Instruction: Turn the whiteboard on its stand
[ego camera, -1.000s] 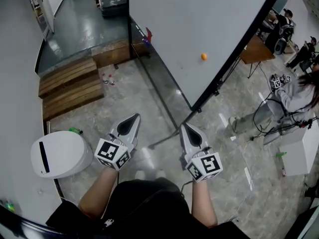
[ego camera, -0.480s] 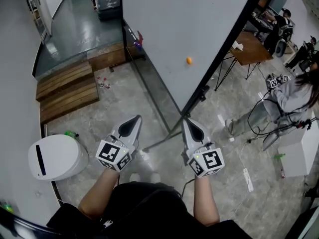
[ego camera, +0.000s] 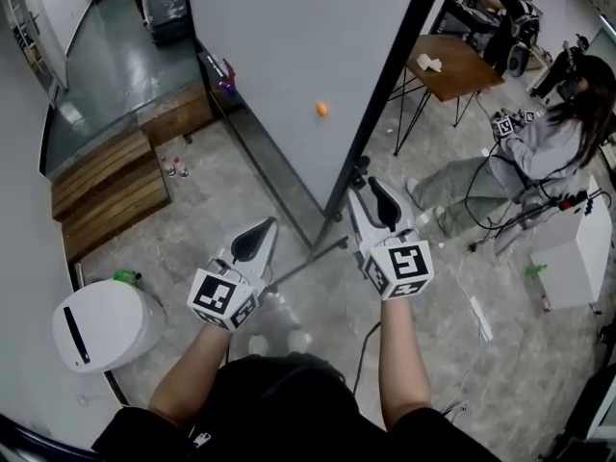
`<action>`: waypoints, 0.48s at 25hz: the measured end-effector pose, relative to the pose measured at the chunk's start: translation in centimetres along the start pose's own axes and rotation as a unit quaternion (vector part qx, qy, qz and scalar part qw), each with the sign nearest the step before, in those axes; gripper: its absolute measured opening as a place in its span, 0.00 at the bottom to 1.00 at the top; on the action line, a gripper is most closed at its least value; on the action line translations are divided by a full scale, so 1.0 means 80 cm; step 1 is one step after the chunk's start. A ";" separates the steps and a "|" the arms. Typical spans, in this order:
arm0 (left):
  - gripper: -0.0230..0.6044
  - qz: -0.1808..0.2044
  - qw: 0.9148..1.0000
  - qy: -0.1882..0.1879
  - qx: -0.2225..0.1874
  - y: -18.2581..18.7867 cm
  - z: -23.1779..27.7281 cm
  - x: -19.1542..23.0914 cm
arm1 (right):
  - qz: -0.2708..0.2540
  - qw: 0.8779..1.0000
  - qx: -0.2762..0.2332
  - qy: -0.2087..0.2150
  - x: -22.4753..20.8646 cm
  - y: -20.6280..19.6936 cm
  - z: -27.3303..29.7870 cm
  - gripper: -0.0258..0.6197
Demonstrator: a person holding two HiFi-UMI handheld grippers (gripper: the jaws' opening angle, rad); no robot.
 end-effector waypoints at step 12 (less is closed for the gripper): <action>0.04 0.009 1.000 -0.026 0.001 -0.006 0.058 -0.038 | 0.005 1.000 0.016 0.001 -0.032 -0.012 0.040 0.46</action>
Point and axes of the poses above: the fingertips, and each gripper's own axes: z forward along the fingers, x to its left, y out of its top, the point moved 10 cm from there along -z, backward along the fingers, and after that the axes turned 8 degrees about y, right-handed, at the moved point
